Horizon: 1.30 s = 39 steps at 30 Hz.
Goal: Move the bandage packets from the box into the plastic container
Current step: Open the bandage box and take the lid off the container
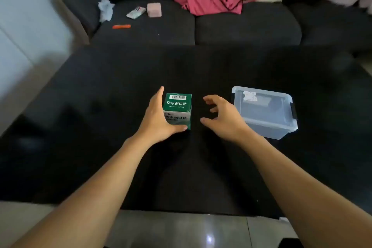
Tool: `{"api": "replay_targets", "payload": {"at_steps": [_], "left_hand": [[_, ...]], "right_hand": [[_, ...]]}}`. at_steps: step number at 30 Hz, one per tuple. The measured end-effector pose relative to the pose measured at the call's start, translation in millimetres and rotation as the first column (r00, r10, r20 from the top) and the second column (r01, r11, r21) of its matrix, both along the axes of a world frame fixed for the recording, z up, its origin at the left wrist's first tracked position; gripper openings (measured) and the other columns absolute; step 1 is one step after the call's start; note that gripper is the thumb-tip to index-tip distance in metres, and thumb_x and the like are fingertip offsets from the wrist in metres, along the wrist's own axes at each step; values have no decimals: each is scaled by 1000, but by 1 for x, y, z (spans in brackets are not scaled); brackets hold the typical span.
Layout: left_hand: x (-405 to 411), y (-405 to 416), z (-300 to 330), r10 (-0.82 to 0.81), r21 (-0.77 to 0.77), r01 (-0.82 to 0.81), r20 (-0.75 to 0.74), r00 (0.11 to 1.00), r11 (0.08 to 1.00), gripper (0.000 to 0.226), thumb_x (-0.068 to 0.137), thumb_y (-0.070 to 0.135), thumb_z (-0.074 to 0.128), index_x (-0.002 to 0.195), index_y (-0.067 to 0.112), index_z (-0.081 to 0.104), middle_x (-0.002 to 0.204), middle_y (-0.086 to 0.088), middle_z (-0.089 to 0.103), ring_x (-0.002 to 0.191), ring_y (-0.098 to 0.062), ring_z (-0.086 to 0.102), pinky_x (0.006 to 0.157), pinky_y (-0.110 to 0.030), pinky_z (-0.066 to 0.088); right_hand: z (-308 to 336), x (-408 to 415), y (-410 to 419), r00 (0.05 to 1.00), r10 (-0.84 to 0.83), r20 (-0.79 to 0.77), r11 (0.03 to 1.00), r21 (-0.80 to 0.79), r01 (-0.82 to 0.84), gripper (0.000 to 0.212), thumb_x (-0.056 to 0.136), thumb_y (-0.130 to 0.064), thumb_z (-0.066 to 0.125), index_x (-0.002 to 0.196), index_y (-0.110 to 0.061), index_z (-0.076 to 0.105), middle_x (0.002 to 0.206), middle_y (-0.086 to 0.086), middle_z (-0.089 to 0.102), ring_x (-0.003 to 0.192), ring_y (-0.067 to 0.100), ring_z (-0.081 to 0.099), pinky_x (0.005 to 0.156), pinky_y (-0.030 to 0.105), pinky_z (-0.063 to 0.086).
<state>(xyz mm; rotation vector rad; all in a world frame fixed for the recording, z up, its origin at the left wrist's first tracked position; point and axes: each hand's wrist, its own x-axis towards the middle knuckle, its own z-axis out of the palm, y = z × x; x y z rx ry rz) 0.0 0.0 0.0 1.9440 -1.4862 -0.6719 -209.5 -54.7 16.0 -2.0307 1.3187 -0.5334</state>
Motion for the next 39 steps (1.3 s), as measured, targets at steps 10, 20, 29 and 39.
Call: {"api": "replay_targets", "payload": {"at_steps": [10, 20, 29, 39], "left_hand": [[-30, 39, -1, -21, -155, -14, -220, 975, 988, 92, 81, 23, 84, 157, 27, 32, 152, 3, 43, 136, -13, 45, 109, -37, 46], [-62, 72, 34, -51, -174, 58, 47, 998, 983, 125, 50, 34, 98, 156, 25, 33, 142, 7, 53, 129, -11, 54, 105, -41, 51], [-43, 59, 14, -150, -176, 205, 280, 948, 963, 115, 62, 29, 92, 158, 29, 28, 154, 11, 39, 142, -14, 40, 111, -42, 44], [1, 11, 2, -164, -221, 199, 169, 972, 955, 114, 60, 23, 95, 155, 28, 33, 145, 13, 43, 133, -10, 46, 108, -40, 48]], "right_hand": [[-3, 5, 58, 910, -90, 404, 928, 365, -70, 47, 93, -28, 70, 137, -19, 54, 121, -1, 67, 104, 21, 71, 88, 41, 61], [43, -25, 94, 945, -202, 258, 945, 304, 119, 26, 93, -32, 70, 102, -7, 71, 93, 8, 77, 79, 18, 77, 77, 38, 64], [30, -4, 51, 976, 215, -47, 974, -61, -217, 54, 80, -24, 82, 129, -26, 59, 124, -10, 64, 114, 5, 61, 85, 20, 55], [26, 26, 7, 968, 239, 82, 968, -102, -230, 47, 81, -11, 79, 124, -22, 65, 118, -11, 68, 109, 3, 64, 86, 21, 57]]}}
